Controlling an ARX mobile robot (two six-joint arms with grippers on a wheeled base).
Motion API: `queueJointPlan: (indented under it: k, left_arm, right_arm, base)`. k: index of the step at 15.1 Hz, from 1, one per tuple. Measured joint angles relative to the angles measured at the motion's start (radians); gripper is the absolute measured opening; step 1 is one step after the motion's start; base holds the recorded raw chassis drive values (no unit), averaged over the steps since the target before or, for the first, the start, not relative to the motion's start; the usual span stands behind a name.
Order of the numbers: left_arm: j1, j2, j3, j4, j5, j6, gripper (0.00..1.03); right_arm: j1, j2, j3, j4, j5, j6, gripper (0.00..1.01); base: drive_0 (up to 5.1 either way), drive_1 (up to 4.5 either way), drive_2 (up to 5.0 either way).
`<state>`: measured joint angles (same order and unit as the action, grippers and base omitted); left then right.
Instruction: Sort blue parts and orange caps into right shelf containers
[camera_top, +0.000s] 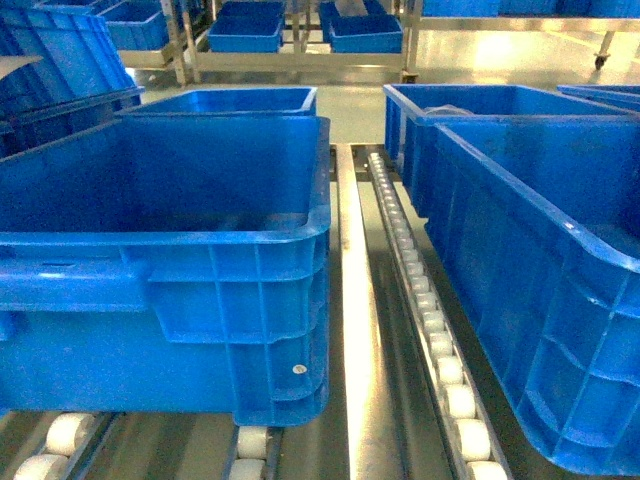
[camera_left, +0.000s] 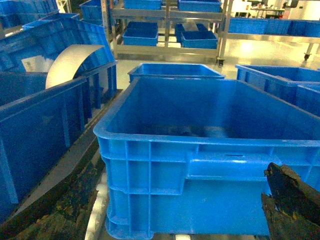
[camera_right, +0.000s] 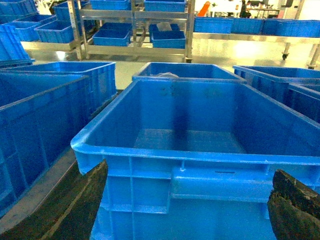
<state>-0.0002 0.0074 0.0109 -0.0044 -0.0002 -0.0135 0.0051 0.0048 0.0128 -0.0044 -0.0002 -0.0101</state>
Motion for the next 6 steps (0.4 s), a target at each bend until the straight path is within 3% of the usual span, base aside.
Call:
queueJointPlan:
  k: [6]
  left_arm:
    - [0.000, 0.000, 0.000, 0.000, 0.000, 0.000, 0.98]
  right_arm:
    - [0.000, 0.000, 0.000, 0.000, 0.000, 0.000, 0.98]
  base:
    - [0.0, 0.00, 0.0]
